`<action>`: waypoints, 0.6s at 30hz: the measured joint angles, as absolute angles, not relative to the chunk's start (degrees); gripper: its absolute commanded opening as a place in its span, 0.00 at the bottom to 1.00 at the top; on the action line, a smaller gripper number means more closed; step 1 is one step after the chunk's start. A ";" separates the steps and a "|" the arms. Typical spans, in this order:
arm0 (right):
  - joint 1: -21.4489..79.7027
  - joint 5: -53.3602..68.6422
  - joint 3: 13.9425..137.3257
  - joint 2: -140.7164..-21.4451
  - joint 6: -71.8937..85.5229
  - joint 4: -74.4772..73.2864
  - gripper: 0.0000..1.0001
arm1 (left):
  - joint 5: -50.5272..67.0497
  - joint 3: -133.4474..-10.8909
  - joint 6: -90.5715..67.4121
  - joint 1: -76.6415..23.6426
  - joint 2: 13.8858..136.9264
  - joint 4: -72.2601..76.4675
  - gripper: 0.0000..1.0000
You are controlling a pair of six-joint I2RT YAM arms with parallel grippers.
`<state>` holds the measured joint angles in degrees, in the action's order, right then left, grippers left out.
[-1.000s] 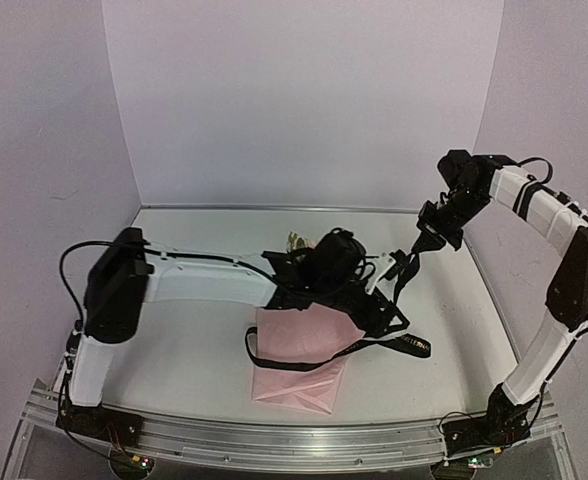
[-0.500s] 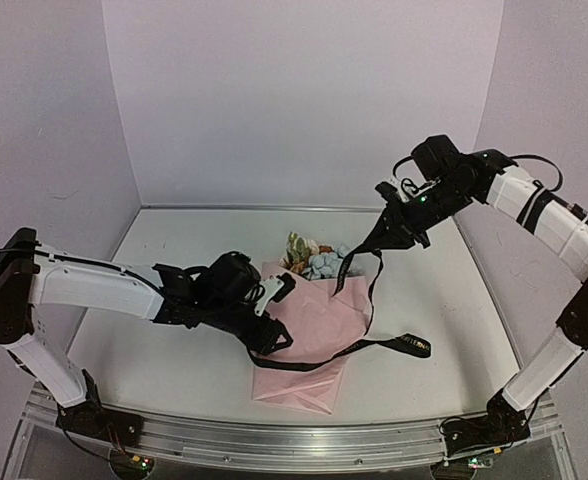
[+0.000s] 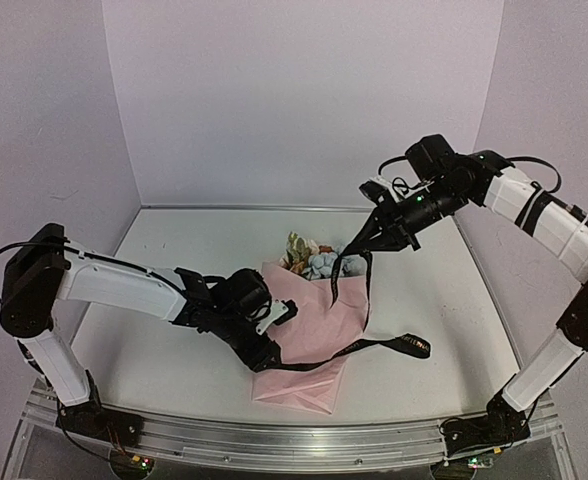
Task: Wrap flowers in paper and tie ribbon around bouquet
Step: Place the right side of the ribbon on the folded bouquet.
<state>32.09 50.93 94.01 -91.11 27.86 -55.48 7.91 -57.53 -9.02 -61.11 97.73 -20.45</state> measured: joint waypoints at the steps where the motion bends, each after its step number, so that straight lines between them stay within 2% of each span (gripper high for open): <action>1: 32.16 51.07 93.95 -91.11 27.86 -55.32 0.00 | 7.93 -57.81 -8.61 -61.15 98.31 -20.97 0.62; 4: 32.23 51.33 93.64 -91.11 27.86 -54.87 0.00 | 8.32 -58.31 -7.61 -61.19 99.03 -21.74 0.60; 10: 32.52 51.35 93.58 -91.11 27.86 -54.41 0.00 | 9.59 -59.18 -6.37 -61.30 99.06 -23.10 0.64; 15: 32.56 51.33 93.58 -91.11 27.83 -54.05 0.00 | 10.52 -59.18 -5.75 -61.45 98.96 -24.38 0.61; 18: 32.56 51.31 93.39 -91.11 27.83 -53.92 0.00 | 10.81 -59.18 -5.58 -61.47 98.96 -24.67 0.55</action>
<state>32.56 51.31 93.39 -91.11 27.83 -53.92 10.81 -59.18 -5.58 -61.47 98.96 -24.67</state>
